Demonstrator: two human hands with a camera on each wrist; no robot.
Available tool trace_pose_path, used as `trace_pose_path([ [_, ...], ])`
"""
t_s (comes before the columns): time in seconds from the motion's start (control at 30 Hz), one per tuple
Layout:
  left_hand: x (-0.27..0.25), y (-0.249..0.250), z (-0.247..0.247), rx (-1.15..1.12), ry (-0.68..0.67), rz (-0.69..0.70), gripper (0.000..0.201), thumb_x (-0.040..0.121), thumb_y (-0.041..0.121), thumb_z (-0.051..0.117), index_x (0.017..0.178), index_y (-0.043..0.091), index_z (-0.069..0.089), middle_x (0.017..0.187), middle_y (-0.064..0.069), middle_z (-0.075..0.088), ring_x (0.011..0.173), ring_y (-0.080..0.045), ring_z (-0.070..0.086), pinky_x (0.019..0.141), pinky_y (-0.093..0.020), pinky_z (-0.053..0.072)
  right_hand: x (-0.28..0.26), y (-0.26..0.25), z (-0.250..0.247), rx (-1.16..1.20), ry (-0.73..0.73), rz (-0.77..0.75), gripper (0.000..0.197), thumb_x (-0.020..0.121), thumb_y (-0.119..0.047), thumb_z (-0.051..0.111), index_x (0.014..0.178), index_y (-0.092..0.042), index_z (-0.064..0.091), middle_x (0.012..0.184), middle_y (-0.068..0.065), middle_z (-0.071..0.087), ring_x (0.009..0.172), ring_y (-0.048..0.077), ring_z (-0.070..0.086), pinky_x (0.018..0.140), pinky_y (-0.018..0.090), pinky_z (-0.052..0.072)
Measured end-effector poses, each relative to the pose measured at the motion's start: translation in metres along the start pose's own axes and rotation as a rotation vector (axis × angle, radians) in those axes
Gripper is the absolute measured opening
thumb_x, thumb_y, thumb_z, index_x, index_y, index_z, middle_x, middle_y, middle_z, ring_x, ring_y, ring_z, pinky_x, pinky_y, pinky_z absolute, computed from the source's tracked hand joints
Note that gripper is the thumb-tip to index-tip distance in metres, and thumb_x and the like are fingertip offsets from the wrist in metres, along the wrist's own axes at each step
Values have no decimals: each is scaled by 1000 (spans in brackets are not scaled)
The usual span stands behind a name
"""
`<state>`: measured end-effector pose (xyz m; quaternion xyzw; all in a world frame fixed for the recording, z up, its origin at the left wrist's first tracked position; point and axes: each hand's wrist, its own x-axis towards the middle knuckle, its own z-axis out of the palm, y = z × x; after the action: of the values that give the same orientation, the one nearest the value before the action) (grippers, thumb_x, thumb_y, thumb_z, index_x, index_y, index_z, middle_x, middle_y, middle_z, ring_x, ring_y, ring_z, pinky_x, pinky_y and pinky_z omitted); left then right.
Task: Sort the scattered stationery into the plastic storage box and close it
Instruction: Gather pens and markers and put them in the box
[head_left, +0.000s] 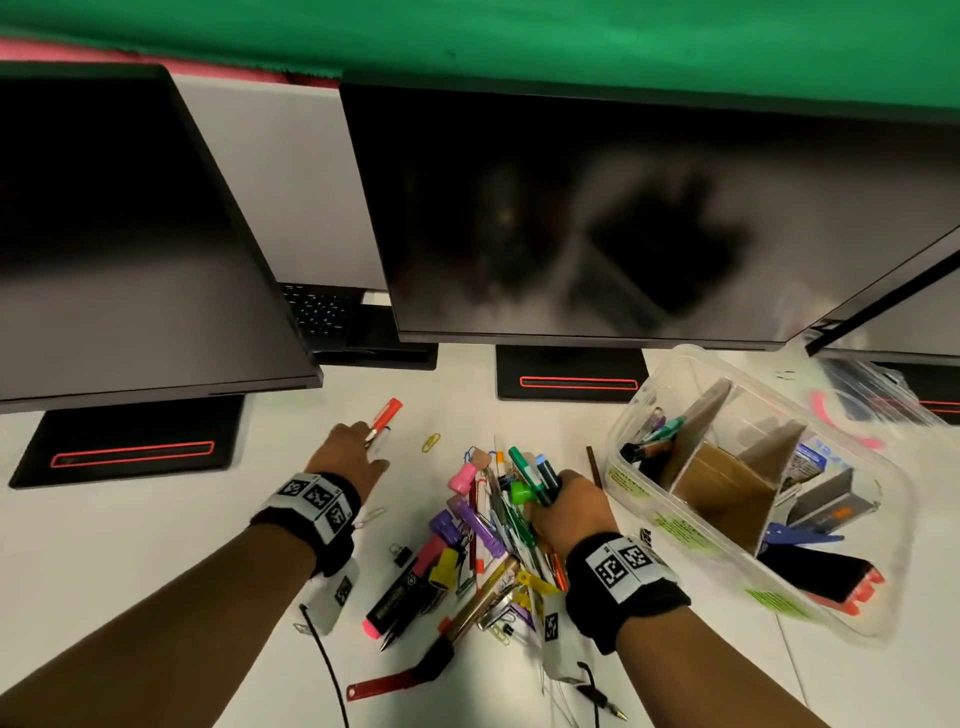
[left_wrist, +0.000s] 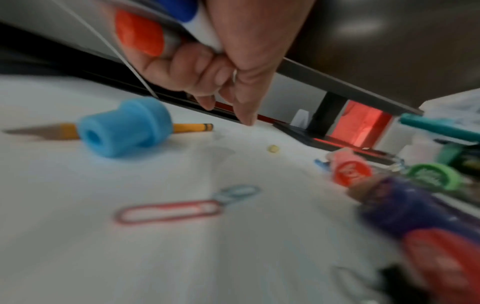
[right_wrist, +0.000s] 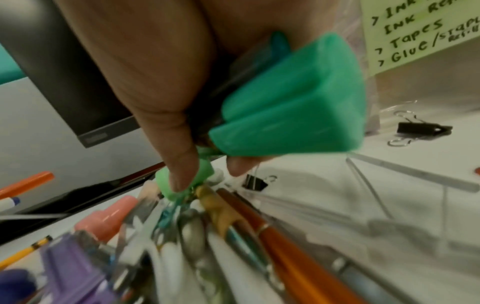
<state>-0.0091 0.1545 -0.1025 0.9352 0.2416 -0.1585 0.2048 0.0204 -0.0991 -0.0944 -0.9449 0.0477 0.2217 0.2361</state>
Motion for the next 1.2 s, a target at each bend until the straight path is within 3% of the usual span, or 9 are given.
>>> trace_pose_path([
  [0.2, 15, -18, -9, 79, -28, -148, 49, 86, 26, 64, 126, 6, 43, 123, -16, 50, 111, -31, 56, 93, -37, 47, -3, -4, 10, -136, -17, -42, 24, 87, -17, 56, 109, -8, 54, 111, 12, 66, 104, 28, 62, 85, 32, 50],
  [0.47, 7, -3, 1, 63, -128, -117, 25, 91, 21, 52, 109, 4, 55, 111, -15, 64, 100, -31, 62, 78, -29, 46, 3, -9, 11, -11, -28, 78, 30, 79, -19, 67, 105, -9, 57, 109, 10, 66, 101, 26, 63, 78, 26, 49],
  [0.57, -6, 12, 11, 59, -182, -53, 26, 89, 22, 55, 109, 5, 55, 112, -14, 63, 102, -30, 61, 76, -28, 45, 3, -8, 10, 34, -53, 120, 30, 76, -16, 69, 103, -9, 58, 107, 10, 66, 100, 26, 63, 76, 26, 48],
  [0.7, -19, 32, 12, 27, -194, 24, 13, 91, 24, 51, 92, 11, 49, 111, -14, 64, 94, -29, 59, 74, -28, 42, 0, -9, 6, 107, -43, 121, 31, 76, -19, 69, 103, -7, 59, 104, 11, 67, 98, 27, 63, 74, 27, 48],
  [0.83, -22, 58, -5, -68, -180, 60, 30, 96, 25, 46, 112, 2, 56, 115, -17, 62, 106, -32, 58, 84, -33, 45, -9, -13, -11, 326, 10, 108, 27, 76, -17, 67, 99, -3, 63, 91, 11, 67, 85, 27, 65, 71, 30, 52],
  [0.9, -24, 74, -14, -144, -213, 70, 32, 97, 26, 43, 115, 3, 57, 113, -17, 63, 105, -33, 59, 82, -33, 46, -14, -16, -25, 432, 6, 98, 22, 79, -13, 66, 98, -3, 65, 86, 9, 64, 78, 23, 61, 67, 27, 48],
  [1.0, -32, 96, -22, -287, -294, 68, 26, 97, 24, 42, 107, 5, 56, 87, -10, 61, 80, -27, 60, 58, -26, 43, -21, -21, -42, 466, -57, 61, 17, 82, -14, 64, 96, -5, 62, 80, 7, 62, 70, 20, 58, 59, 23, 47],
  [1.13, -42, 112, -22, -188, -308, 83, 20, 96, 28, 43, 94, 11, 52, 81, -7, 59, 70, -21, 53, 62, -25, 44, -27, -15, -49, 301, -148, 97, 22, 81, -18, 63, 98, -4, 61, 90, 10, 61, 82, 24, 59, 68, 26, 47],
  [1.2, -45, 118, -20, -274, -385, 42, 19, 97, 24, 45, 85, 10, 49, 69, -5, 58, 48, -13, 55, 42, -18, 43, -32, -10, -51, 340, -195, 92, 13, 79, -17, 63, 88, -7, 59, 82, 8, 59, 74, 21, 57, 63, 25, 46],
])
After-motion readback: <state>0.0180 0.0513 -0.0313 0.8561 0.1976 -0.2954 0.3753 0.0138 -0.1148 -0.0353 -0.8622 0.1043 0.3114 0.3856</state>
